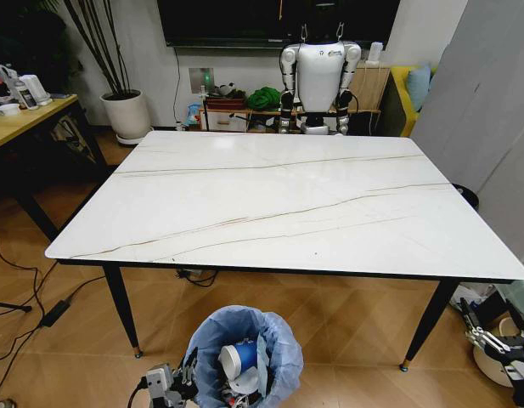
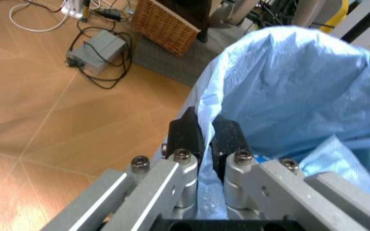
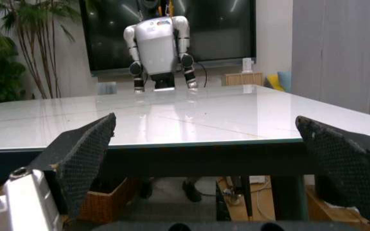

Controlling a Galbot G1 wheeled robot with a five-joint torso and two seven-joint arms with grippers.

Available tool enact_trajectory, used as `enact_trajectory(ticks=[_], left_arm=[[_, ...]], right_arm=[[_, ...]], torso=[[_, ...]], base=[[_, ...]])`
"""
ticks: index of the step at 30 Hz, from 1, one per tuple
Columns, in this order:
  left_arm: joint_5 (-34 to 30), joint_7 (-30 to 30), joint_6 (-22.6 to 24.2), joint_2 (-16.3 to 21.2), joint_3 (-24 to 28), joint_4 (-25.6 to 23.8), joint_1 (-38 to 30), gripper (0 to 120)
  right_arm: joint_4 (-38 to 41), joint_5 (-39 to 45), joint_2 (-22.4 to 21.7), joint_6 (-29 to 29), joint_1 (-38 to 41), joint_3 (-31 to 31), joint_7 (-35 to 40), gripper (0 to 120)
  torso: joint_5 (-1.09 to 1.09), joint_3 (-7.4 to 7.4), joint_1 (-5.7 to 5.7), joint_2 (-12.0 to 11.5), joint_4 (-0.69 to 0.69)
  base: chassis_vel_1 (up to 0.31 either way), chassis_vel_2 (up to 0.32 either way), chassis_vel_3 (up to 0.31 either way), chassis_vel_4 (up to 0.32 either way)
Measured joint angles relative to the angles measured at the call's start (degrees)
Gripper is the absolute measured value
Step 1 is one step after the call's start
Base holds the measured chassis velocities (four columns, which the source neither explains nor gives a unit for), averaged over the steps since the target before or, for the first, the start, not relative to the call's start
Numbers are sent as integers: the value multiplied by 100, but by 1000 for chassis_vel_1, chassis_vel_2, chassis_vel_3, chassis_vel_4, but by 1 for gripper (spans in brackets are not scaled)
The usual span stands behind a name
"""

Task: Pick up the trash bin and place the trash from the table into it.

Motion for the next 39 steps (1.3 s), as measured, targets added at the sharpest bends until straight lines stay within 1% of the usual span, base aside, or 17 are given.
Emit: enact_trajectory(ticks=[10,15,18,20,26,27,30,31,34,39], left_arm=[[-57,-23,44,21,-10,20,-29,0],[-69,-30,57,5,3,45,-50,0],[-79,-37,72,-5,13,48,-62,0],[-79,-37,73,-5,14,48,-62,0],[-83,-39,81,-22,24,68,-68,0],[-83,-39,81,-22,24,68,-68,0],[-83,-54,90,-31,26,86,-73,0],[-83,-54,90,-31,26,86,-73,0],[-82,-84,92,-18,-3,113,-81,0],[-115,-144,97,-16,-23,113,-96,0]], right_arm=[[-41,-8,-9,1,22,-1,5,100],[-46,-11,-9,4,27,-9,7,100],[-47,-10,-17,4,26,-7,8,100],[-47,-9,-17,5,26,-7,8,100],[-51,0,-26,19,17,3,9,100],[-51,0,-26,19,17,3,9,100],[-51,6,-26,32,6,12,9,100],[-51,6,-26,32,6,12,9,100],[-52,14,-22,56,2,15,13,100],[-57,16,-18,76,-4,20,14,100]], torso=[[0,-1,-1,-2,0],[0,-31,-31,-63,0],[0,-82,-68,-151,0],[0,-85,-70,-156,0],[0,-202,-163,-365,0],[0,-202,-163,-365,0],[0,-272,-218,-490,0],[0,-272,-218,-490,0],[0,-336,-270,-607,0],[0,-395,-319,-715,0]], base=[[0,0,0,0],[0,0,0,0],[0,0,0,0],[0,0,0,0],[0,0,0,0],[0,0,0,0],[0,0,0,0],[0,0,0,0],[0,0,0,0],[0,0,0,0]])
